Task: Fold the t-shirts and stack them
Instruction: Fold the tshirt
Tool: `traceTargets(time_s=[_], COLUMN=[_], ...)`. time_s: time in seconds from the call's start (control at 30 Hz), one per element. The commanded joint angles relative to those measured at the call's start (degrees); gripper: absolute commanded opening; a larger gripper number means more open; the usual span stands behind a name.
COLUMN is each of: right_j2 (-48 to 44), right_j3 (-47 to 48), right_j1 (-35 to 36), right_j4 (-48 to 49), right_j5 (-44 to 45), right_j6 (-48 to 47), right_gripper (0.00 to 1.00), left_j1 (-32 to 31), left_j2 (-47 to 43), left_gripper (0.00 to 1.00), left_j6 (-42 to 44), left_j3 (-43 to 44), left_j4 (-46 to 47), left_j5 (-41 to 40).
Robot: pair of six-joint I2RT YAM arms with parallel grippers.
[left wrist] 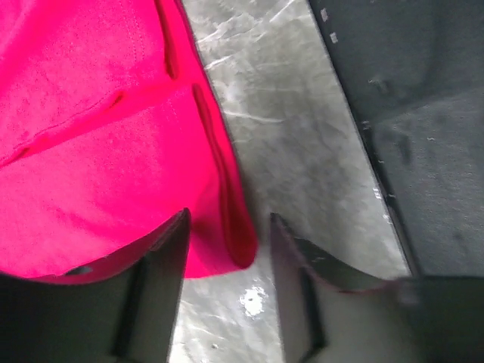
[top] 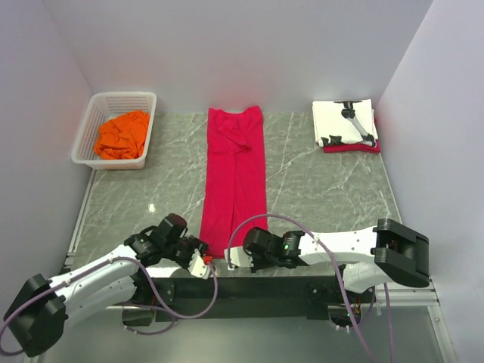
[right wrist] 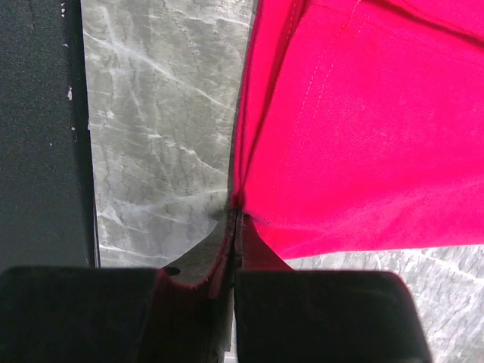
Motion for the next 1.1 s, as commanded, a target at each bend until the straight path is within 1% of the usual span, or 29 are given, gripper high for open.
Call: traceTargets(time_s=[0.0, 0.03, 0.07, 0.13, 0.17, 0.27, 0.33, 0.4, 0.47, 0.67, 0.73, 0.83, 1.0, 1.07], right_j2=[-0.5, -0.5, -0.8, -1.5, -2.1, -2.9, -3.6, -5.1, -6.7, -11.7, -12.3, -12.8, -12.5, -10.7], right_j3=[-1.3, -1.2, -1.1, -0.9, -0.9, -0.5, 0.0, 0.6, 1.2, 2.2, 2.6, 1.9, 2.4, 3.1], right_j1=[-0.1, -0.3, -0.6, -1.0, -1.3, -1.6, -1.6, -1.6, -1.5, 0.2, 0.2, -0.6, -1.9, -1.9], right_j4=[-1.6, -2.1, -2.3, -2.9, -3.0, -4.0, -5.1, -6.4, -7.4, -11.1, -11.8, -11.2, -11.6, -11.8], right_j5=[-0.2, -0.1, -0.2, -0.5, -0.7, -1.1, -1.7, -1.7, -4.3, -6.3, -6.6, -4.6, -4.5, -5.7], right_j6=[1.5, 1.5, 1.4, 1.2, 0.9, 0.7, 1.1, 1.5, 2.2, 4.3, 4.3, 2.0, -1.0, -0.8], right_gripper=[0.0, 0.0, 0.0, 0.0, 0.0, 0.0, 0.0, 0.0, 0.0, 0.0, 0.0, 0.0, 0.0, 0.0], left_j1=[-2.7, -3.3, -4.2, -4.7, -4.7, -4.8, -4.8, -5.0, -5.5, -5.8, -5.8, -5.7, -5.0, -5.0], left_j2=[2.8, 3.4, 4.6, 5.7, 6.7, 6.4, 5.3, 3.3, 1.4, -4.0, -5.0, -4.7, -3.6, -2.3], left_gripper=[0.5, 0.46, 0.38, 0.32, 0.23, 0.07, 0.04, 0.01, 0.01, 0.01, 0.01, 0.01, 0.01, 0.01], left_j6=[-4.0, -4.5, -4.5, -4.2, -4.0, -4.5, -5.3, -5.8, -5.9, -7.1, -10.7, -13.2, -12.2, -11.4], left_j3=[-0.5, -0.5, -0.5, -0.4, 0.0, 0.9, 1.7, 3.5, 5.3, 9.7, 10.3, 11.1, 11.1, 10.8], left_j4=[6.6, 7.6, 7.8, 7.5, 7.1, 6.1, 5.2, 2.1, -1.9, -10.3, -10.6, -10.5, -9.3, -9.3], left_j5=[-5.9, -6.7, -7.6, -9.5, -9.6, -9.4, -7.6, -5.7, -3.3, 2.5, 2.7, 1.9, 1.3, 1.3])
